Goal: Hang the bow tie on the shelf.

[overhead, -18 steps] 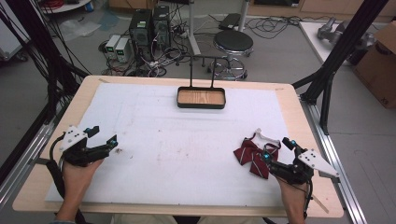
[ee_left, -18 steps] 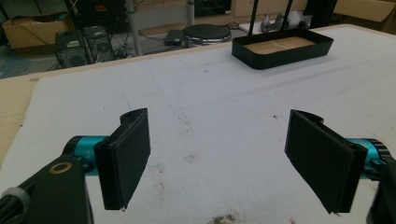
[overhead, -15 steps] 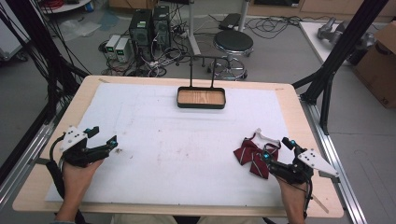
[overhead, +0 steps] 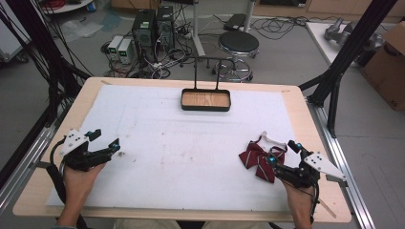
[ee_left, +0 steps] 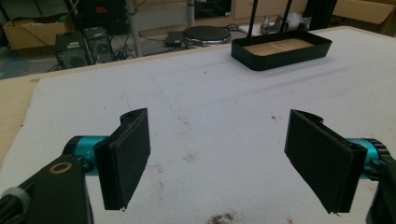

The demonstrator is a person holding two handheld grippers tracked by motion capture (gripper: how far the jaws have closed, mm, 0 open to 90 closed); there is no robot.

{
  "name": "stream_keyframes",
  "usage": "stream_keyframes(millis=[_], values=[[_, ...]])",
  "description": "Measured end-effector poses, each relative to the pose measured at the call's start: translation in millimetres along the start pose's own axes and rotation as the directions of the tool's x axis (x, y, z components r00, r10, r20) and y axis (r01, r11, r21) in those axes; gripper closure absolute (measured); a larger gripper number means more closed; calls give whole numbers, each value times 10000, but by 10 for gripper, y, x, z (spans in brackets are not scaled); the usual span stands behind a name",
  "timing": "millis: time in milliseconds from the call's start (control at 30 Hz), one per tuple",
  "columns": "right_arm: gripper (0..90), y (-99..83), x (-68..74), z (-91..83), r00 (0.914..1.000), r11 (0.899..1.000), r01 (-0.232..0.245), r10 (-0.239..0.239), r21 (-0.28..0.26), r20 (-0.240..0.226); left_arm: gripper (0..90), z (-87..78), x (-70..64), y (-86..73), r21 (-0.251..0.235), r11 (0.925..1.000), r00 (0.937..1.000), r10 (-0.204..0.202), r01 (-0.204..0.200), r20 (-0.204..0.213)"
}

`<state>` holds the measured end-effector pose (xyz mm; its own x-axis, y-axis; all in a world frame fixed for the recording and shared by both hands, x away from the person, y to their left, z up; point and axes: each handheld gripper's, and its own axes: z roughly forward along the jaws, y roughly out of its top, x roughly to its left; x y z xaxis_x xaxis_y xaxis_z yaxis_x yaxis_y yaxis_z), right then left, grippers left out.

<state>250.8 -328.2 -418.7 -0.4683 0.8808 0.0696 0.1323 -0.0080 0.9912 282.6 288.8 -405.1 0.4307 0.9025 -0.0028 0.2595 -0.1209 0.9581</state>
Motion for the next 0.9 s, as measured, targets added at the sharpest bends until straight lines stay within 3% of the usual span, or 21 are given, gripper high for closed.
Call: stream_keyframes(millis=[400,900], values=[[115,-1,-59,41,10000,9999,30,-30,132,14,228,1,1,6,-31,10000,10000,58,-58,11],[143,-44,-207,251,9997,9943,212,-203,1046,-97,228,13,-6,9,-69,10000,9999,71,-70,105]])
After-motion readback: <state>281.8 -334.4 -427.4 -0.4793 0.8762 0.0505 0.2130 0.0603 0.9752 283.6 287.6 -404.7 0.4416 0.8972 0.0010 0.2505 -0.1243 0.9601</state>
